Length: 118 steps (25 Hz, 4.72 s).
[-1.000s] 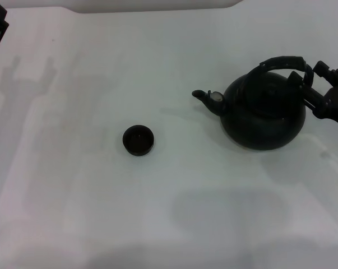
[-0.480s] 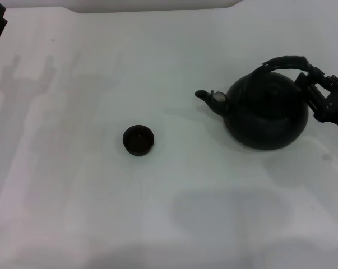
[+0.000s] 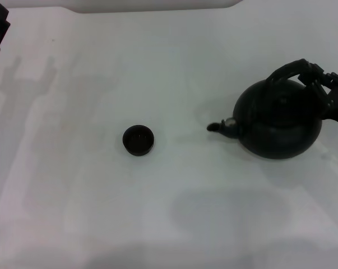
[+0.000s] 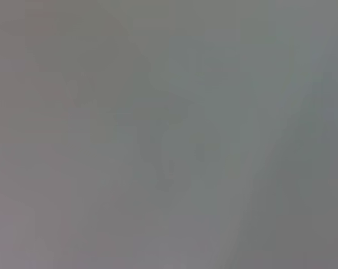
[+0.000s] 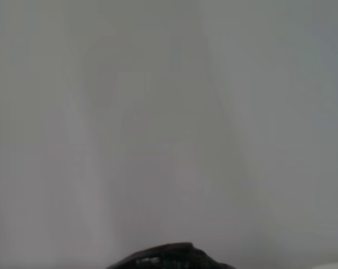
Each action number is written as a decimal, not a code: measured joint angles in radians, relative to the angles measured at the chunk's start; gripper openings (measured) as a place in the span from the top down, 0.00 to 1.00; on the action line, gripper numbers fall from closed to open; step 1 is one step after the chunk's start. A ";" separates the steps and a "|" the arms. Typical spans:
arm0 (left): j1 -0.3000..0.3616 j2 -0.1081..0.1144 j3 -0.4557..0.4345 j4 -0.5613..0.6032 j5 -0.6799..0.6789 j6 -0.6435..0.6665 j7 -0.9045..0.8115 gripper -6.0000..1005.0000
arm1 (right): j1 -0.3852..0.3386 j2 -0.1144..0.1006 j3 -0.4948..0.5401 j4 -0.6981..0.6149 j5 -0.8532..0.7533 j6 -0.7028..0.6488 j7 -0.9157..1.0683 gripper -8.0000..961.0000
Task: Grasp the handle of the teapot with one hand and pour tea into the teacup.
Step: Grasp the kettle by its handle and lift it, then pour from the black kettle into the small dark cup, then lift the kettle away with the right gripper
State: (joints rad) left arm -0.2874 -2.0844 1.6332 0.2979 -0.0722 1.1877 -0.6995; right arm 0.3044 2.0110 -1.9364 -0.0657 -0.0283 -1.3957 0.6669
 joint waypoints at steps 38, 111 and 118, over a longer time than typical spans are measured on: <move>-0.011 -0.003 0.025 -0.005 0.002 0.000 0.000 0.14 | 0.108 0.012 -0.101 -0.316 -0.024 0.226 -0.436 0.82; -0.024 -0.005 0.025 -0.030 0.000 -0.002 0.000 0.14 | 0.111 0.015 -0.170 -0.410 -0.019 0.291 -0.846 0.87; -0.024 -0.005 0.025 -0.030 0.000 -0.002 0.000 0.14 | 0.112 0.015 -0.168 -0.410 -0.019 0.292 -0.846 0.87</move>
State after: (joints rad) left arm -0.3114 -2.0893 1.6582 0.2684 -0.0721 1.1858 -0.6994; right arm 0.4168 2.0264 -2.1042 -0.4755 -0.0475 -1.1033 -0.1795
